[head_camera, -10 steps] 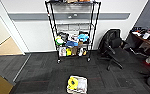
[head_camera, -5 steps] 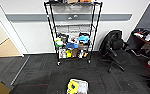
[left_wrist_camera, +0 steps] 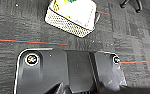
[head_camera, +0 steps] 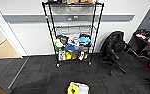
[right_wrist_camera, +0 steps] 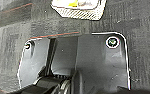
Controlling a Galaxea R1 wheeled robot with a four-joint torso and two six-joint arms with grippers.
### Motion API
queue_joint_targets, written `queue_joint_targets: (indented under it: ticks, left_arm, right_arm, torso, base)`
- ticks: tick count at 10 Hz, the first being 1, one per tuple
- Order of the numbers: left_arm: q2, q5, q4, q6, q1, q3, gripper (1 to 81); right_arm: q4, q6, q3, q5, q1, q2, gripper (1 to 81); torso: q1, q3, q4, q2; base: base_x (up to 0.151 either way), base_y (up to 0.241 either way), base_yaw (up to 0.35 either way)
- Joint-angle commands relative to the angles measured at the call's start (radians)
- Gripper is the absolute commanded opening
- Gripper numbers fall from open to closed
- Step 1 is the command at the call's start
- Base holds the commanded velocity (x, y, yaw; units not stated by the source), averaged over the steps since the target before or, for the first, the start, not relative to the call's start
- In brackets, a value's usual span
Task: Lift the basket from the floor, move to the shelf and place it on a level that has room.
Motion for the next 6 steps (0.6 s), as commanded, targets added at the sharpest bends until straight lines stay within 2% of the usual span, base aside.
queue_joint_targets:
  ticks: [1, 6]
  left_arm:
    - [-0.015, 0.046, 0.007, 0.003, -0.039, 0.014, 81.1]
    - [-0.012, 0.047, 0.008, 0.003, -0.039, 0.011, 81.1]
  right_arm:
    - [0.01, 0.002, 0.003, -0.047, 0.042, -0.014, 81.1]
    - [0.01, 0.002, -0.018, -0.048, 0.042, -0.008, 81.1]
  torso:
    - [0.0, 0.0, 0.0, 0.0]
    - [0.0, 0.0, 0.0, 0.0]
  base:
    - [0.141, 0.0, 0.0]
    - [0.128, 0.0, 0.0]
